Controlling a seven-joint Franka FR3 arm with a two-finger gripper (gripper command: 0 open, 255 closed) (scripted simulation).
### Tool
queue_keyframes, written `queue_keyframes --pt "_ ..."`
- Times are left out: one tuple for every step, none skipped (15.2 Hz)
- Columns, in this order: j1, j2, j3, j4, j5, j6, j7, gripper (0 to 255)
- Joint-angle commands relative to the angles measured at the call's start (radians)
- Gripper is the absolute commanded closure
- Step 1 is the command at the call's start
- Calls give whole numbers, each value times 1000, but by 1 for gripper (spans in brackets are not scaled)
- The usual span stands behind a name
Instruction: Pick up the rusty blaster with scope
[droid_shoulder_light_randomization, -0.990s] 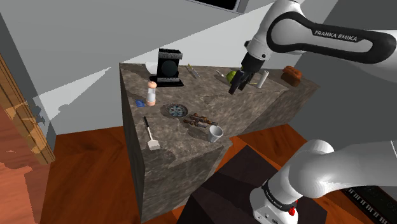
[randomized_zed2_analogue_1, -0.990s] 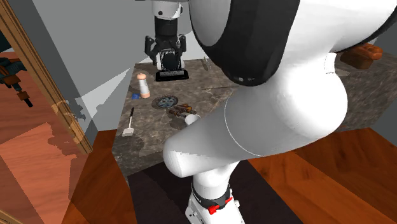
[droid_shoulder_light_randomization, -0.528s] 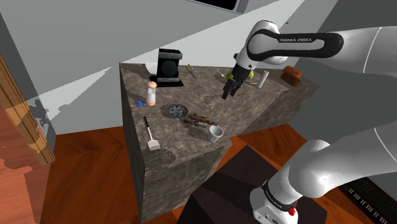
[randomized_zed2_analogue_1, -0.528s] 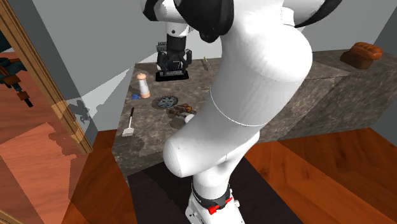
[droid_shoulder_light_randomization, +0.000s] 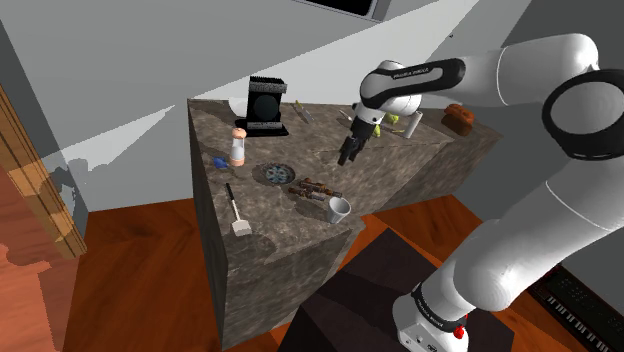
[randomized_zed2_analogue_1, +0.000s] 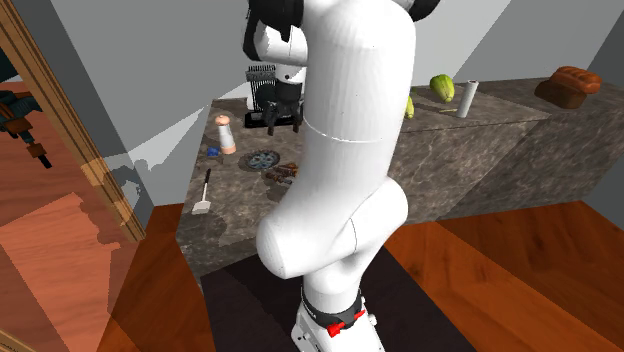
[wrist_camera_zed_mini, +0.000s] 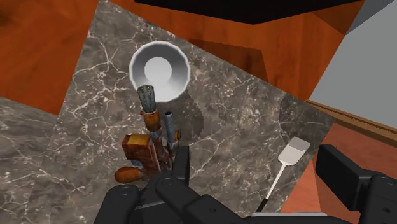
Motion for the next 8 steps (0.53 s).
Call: queue_keyframes --pt "-7 83 -16 37 38 14 -63 0" --pt "-11 126 -20 59 59 19 -92 0" --pt "-16 169 -23 82 79 23 -120 0" --pt "-23 212 -23 106 100 25 -147 0" --pt "-31 256 -23 132 120 26 -174 0" --pt "-41 299 -20 158 139 26 -199 0" --pt "-50 342 -17 186 157 25 -222 0" --pt "-61 386 -13 216 174 23 -244 0"
